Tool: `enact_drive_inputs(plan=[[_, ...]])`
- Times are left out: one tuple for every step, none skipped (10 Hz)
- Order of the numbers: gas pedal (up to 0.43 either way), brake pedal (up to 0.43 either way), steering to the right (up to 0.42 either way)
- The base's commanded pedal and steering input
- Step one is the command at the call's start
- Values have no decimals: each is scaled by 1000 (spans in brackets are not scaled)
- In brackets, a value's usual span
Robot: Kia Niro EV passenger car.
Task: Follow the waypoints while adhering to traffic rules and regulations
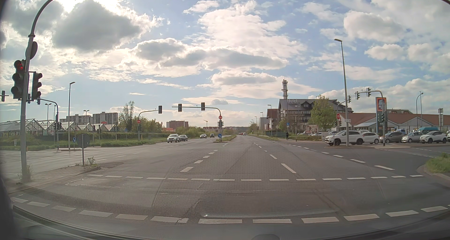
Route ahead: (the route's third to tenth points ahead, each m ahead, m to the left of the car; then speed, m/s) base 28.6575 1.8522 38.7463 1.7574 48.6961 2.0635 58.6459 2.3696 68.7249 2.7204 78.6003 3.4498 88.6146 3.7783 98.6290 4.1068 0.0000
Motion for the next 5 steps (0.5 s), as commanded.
enact_drive_inputs(plan=[[0,274,-4],[0,274,-4],[0,274,-4],[0,274,-4],[0,274,-4]])
